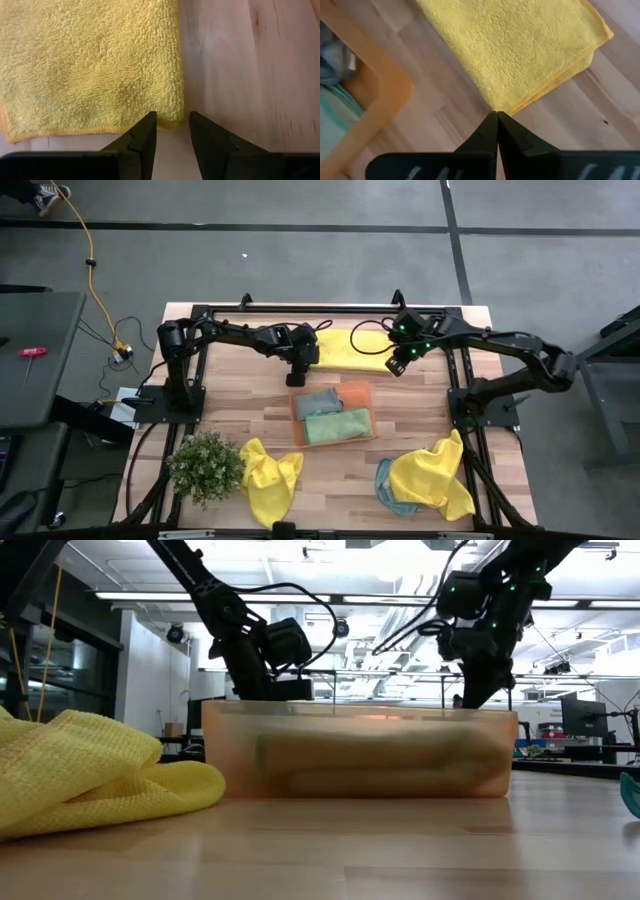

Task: Fold microfiber towels
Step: Fold the top right yellow microfiber towel

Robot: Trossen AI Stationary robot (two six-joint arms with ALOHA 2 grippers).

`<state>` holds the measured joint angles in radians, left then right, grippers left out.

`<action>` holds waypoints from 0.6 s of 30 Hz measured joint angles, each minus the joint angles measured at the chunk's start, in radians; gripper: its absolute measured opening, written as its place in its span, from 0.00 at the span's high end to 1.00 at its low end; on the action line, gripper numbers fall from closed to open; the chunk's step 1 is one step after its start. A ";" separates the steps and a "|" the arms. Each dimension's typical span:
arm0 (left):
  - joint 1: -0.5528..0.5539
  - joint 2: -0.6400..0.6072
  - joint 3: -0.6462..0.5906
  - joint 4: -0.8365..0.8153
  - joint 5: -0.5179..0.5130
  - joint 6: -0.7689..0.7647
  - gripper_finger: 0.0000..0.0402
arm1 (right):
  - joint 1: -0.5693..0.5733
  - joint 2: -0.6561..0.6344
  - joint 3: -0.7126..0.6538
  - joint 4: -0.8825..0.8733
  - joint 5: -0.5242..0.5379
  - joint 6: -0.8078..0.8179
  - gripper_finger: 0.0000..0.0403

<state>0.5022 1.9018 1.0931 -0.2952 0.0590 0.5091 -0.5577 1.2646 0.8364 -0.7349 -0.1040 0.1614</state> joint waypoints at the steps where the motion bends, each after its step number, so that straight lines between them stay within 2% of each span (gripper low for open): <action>1: 0.000 0.000 0.000 0.000 0.000 0.000 0.76 | -0.006 0.010 0.000 0.004 -0.001 -0.015 0.98; 5: 0.000 0.000 0.000 0.000 -0.002 0.000 0.85 | -0.051 0.069 0.000 0.010 -0.052 -0.113 0.89; 10: 0.000 0.000 0.000 0.000 -0.033 0.001 0.98 | -0.094 0.160 0.000 0.007 -0.074 -0.332 0.68; 15: 0.000 0.000 0.000 0.000 -0.045 0.000 0.98 | -0.079 0.249 0.000 0.021 -0.061 -0.624 0.53; 18: 0.000 0.000 0.000 -0.004 -0.046 -0.013 0.99 | -0.060 0.280 0.000 0.062 -0.061 -0.686 0.50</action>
<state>0.5022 1.9018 1.0927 -0.2989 0.0128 0.4960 -0.6173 1.5443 0.8360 -0.6725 -0.1652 -0.5242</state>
